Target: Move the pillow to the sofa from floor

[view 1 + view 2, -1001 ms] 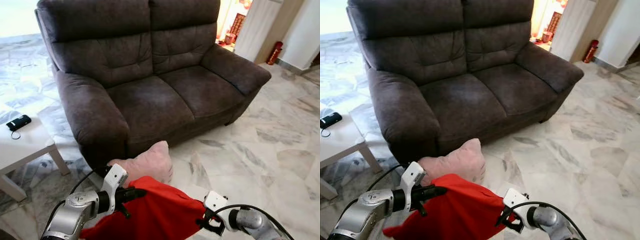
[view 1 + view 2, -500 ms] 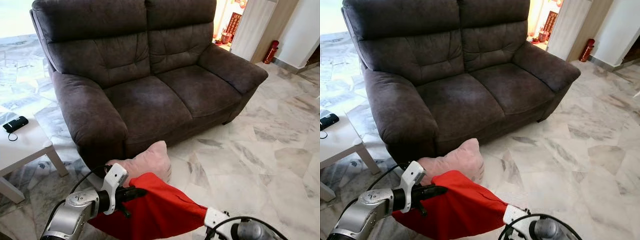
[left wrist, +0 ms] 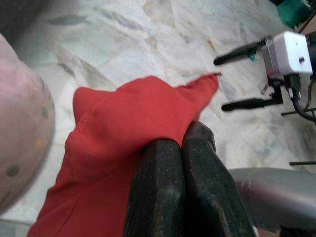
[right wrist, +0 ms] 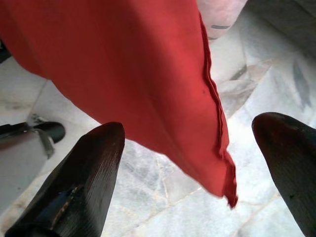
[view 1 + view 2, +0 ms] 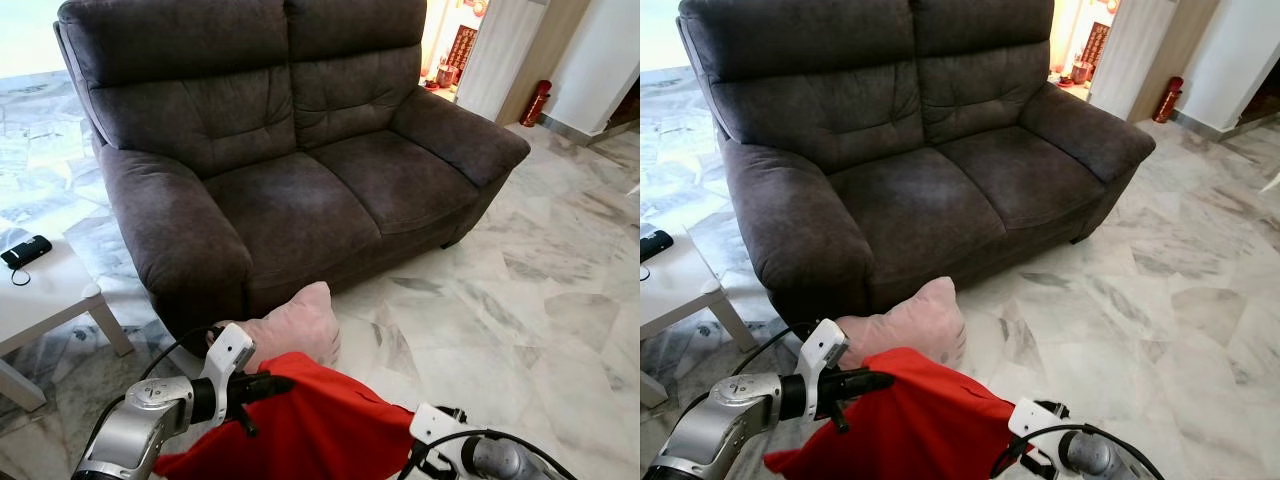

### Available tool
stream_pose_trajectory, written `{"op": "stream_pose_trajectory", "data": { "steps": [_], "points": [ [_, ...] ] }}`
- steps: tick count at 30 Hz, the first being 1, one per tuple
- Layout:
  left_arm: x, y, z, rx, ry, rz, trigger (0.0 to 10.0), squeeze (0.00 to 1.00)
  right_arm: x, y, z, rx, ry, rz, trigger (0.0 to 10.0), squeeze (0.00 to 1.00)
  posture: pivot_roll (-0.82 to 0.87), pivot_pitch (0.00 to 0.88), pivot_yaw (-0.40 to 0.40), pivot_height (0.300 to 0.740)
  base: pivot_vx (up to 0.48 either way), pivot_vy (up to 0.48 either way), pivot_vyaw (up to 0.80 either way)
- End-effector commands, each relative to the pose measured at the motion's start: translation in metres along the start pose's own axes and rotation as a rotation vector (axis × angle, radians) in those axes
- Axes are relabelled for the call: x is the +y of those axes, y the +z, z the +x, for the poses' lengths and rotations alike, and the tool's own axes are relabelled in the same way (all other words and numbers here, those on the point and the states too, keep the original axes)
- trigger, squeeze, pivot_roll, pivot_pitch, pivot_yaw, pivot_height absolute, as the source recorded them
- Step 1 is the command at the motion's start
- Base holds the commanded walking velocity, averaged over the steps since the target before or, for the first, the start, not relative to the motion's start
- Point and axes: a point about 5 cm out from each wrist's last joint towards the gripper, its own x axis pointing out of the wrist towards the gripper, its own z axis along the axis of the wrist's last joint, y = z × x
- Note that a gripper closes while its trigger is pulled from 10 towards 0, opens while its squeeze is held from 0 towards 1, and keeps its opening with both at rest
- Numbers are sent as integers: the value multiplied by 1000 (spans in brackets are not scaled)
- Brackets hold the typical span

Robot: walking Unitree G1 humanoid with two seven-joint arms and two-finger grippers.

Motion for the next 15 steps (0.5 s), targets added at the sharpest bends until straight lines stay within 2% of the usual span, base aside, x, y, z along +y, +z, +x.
{"op": "stream_pose_trajectory", "data": {
  "steps": [1, 4, 7, 15],
  "points": [
    [-8, 26, 0, -98, -72, 64, 10000, 0, -2, -3, -1, 22, -6, -13, 10000, 0, 79, 0, -96, 740, 0, 0, 0],
    [-9, 27, -1, -96, -78, 65, 10000, 0, 0, -5, -1, 31, 11, -9, 10000, 0, 83, 0, -99, 740, 0, 0, 0],
    [-10, 27, -2, -98, -84, 63, 10000, 0, 11, -11, -1, 59, 81, -22, 10000, 0, 87, 0, -99, 740, 0, 0, 0],
    [-16, 27, -8, -70, -134, 79, 10000, 0, 15, -10, 1, 60, 89, -46, 10000, 0, 95, 0, -99, 740, 0, 0, 0]
  ]
}}
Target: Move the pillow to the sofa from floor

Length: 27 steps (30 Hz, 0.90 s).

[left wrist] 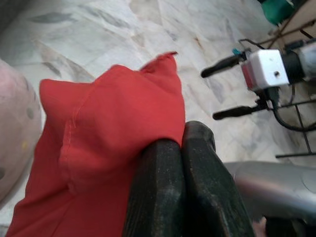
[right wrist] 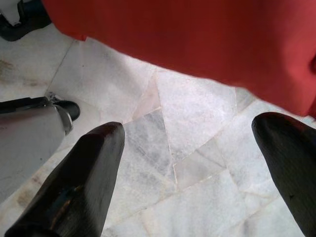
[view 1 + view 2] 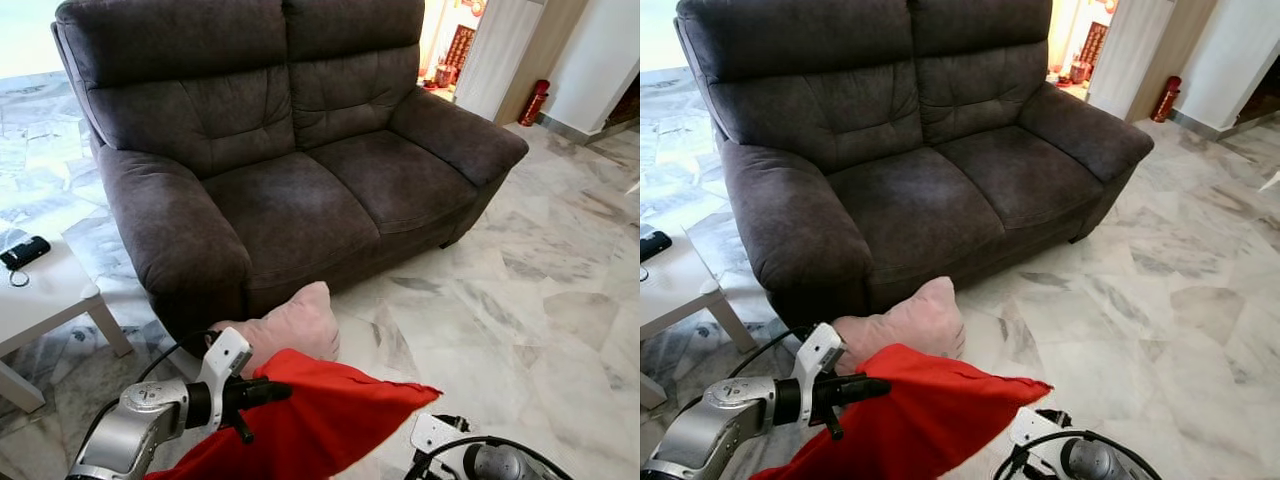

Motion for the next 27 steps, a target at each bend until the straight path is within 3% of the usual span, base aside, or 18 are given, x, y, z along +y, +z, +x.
{"op": "stream_pose_trajectory", "data": {
  "steps": [1, 10, 13, 16, 21, 24, 27],
  "points": [
    [-10, 22, 1, -67, -80, 74, 10000, 0, 1, 0, 0, 3, 4, -16, 10000, 0, 95, 0, -99, 740, 0, 0, 0],
    [-16, 9, 1, 13, -133, 77, 10000, 0, -17, 9, -2, -42, -97, -51, 10000, 0, 89, 0, -96, 740, 0, 0, 0],
    [-16, 4, 1, 37, -134, 79, 10000, 0, -32, 16, -6, -75, -178, -62, 10000, 0, 83, 0, -97, 740, 0, 0, 0],
    [-16, 5, 1, 28, -129, 79, 10000, 0, -32, 16, -6, -68, -138, -67, 10000, 0, 84, 0, -100, 740, 0, 0, 0],
    [-13, 11, 1, 6, -114, 87, 10000, 0, -1, 6, -2, -30, 127, -58, 10000, 0, 91, 0, -106, 740, 0, 0, 0],
    [-13, 12, 1, -1, -105, 88, 10000, 0, 30, -11, -4, 42, 378, -49, 10000, 0, 95, 0, -109, 740, 0, 0, 0],
    [-12, 12, 1, -1, -102, 86, 10000, 0, 37, -13, -4, 40, 424, 27, 10000, 0, 94, 0, -108, 740, 0, 0, 0]
  ]
}}
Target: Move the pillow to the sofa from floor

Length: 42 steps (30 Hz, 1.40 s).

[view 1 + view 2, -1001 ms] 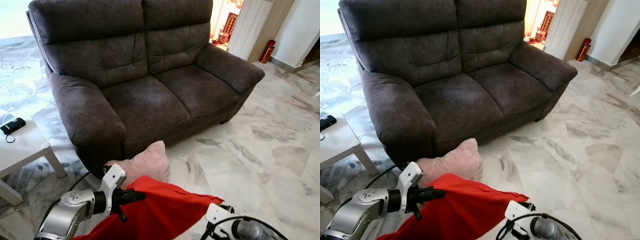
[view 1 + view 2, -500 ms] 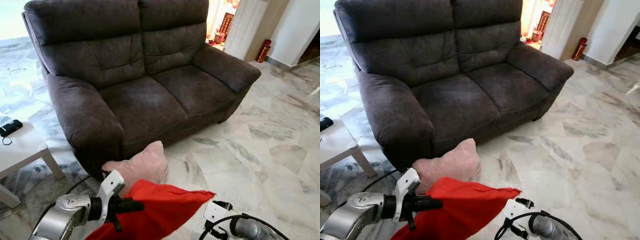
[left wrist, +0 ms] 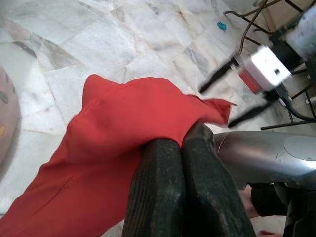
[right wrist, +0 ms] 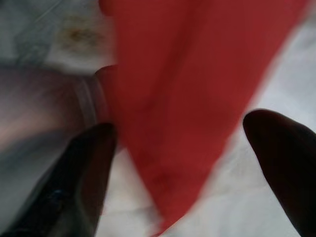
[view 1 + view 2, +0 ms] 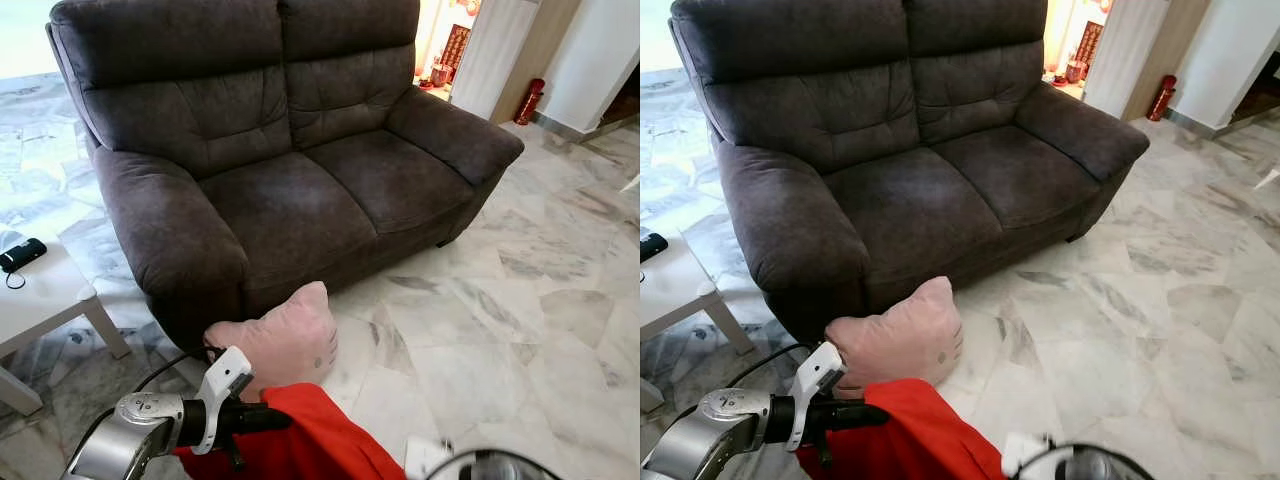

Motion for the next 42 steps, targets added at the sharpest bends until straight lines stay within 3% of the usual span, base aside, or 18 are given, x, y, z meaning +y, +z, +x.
{"op": "stream_pose_trajectory", "data": {
  "steps": [1, 8, 14, 25, 29, 35, 42],
  "points": [
    [-4, 26, -1, -86, -24, 87, 10000, 0, 0, 2, 0, -34, 21, 55, 10000, 0, 94, 0, -108, 740, 0, 0, 0],
    [-3, 26, 0, -88, -17, 88, 10000, 0, -4, 5, -4, -117, 4, 142, 10000, 0, 83, 0, -105, 740, 0, 0, 0],
    [-4, 29, 2, -96, -26, 93, 10000, 0, -10, 5, -7, -90, -51, 86, 10000, 0, 88, 0, -105, 740, 0, 0, 0],
    [-7, 27, -1, -85, -57, 88, 10000, 0, -31, 21, -11, -125, -307, 12, 10000, 0, 88, 0, -101, 740, 0, 0, 0],
    [-8, 27, 0, -85, -60, 86, 10000, 0, -32, 20, -12, -119, -313, 15, 10000, 0, 90, 0, -103, 740, 0, 0, 0],
    [-9, 28, 0, -92, -64, 81, 10000, 0, -18, 12, -5, -78, -203, 11, 10000, 0, 92, 0, -104, 740, 0, 0, 0],
    [-7, 32, -2, -105, -63, 87, 10000, 0, -12, 10, -1, -63, -187, 10, 10000, 0, 93, 0, -101, 740, 0, 0, 0]
  ]
}}
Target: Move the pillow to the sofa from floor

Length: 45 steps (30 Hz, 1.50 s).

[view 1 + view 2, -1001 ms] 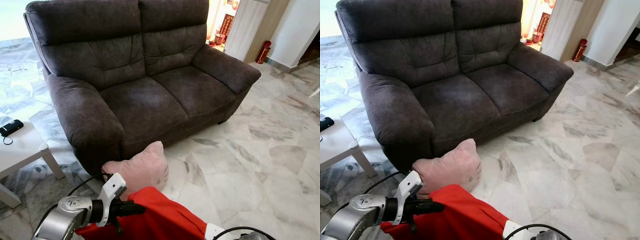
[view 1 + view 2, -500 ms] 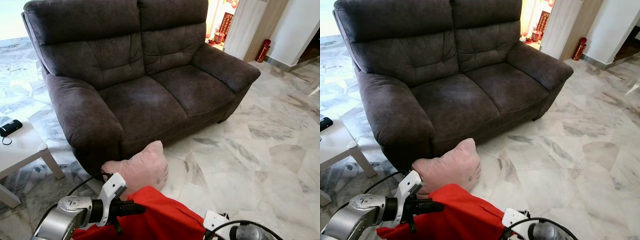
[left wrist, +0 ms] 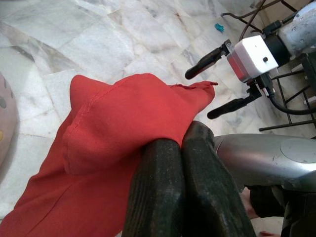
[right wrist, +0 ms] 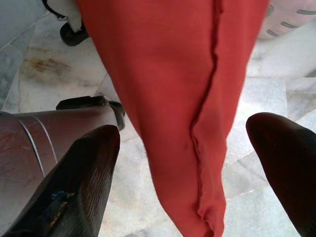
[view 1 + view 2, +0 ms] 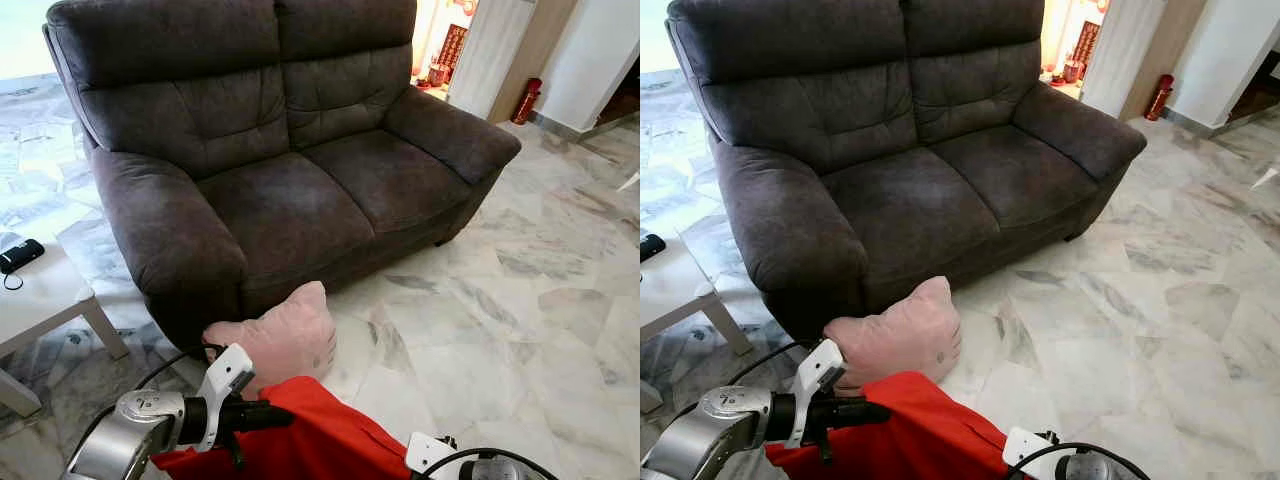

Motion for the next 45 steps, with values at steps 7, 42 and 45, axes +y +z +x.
{"op": "stream_pose_trajectory", "data": {
  "steps": [7, 42, 45],
  "points": [
    [-7, 31, -3, -115, -67, 77, 10000, 0, 7, -9, 2, 59, 2, -21, 10000, 0, 97, 0, -100, 740, 0, 0, 0],
    [-10, 42, -11, -149, -97, 70, 10000, 0, 12, -4, 13, 87, -233, 24, 0, 0, 124, 0, -91, 740, 0, 0, 0],
    [-10, 42, -11, -151, -95, 70, 10000, 0, 13, -3, 14, 83, -233, 28, 0, 0, 124, 0, -91, 740, 0, 0, 0]
  ]
}}
